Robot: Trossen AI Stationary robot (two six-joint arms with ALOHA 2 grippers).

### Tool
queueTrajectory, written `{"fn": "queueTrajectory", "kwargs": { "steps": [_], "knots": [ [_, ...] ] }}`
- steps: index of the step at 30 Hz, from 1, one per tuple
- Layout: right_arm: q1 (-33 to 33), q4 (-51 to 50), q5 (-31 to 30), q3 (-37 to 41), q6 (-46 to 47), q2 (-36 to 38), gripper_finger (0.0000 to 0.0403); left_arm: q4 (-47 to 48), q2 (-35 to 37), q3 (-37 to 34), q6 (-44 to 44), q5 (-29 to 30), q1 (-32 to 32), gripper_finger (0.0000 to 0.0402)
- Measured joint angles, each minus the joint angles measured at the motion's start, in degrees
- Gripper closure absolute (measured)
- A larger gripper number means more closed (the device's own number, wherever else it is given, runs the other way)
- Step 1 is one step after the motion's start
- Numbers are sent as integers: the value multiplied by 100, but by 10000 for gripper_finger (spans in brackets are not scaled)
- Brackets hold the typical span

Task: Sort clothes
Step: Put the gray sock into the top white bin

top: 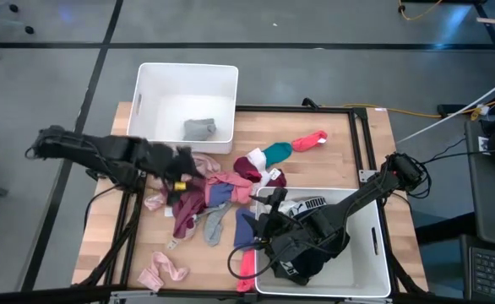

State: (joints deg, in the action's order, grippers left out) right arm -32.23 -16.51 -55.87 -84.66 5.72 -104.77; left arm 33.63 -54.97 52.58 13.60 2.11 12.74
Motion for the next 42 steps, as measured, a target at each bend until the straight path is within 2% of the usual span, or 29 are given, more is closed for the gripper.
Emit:
{"fn": "queueTrajectory", "kwargs": {
  "steps": [4, 10, 20, 24, 29, 35, 42],
  "knots": [
    [0, 0, 0, 0, 17, 0, 123, -46, -499, -163, 391, 110, 781, 227],
    [0, 0, 2, 0, 24, 0, 123, -136, -1557, -249, 953, 830, 1426, 227],
    [0, 0, 2, 0, 64, -1, 123, -133, -2982, -249, 1813, 1722, 1370, 227],
    [0, 0, 2, 0, 70, -2, 123, -287, -3347, -249, 1928, 1796, 1302, 227],
    [2, 2, 3, 0, 69, -2, 123, -475, -3560, -249, 1771, 1613, 1318, 228],
    [0, 2, 3, 0, 68, -2, 123, -276, -3330, -160, 1817, 1607, 1340, 228],
    [0, 4, 2, 0, 66, -2, 123, -871, -3182, -174, 1264, 1347, 1553, 228]
  ]
}}
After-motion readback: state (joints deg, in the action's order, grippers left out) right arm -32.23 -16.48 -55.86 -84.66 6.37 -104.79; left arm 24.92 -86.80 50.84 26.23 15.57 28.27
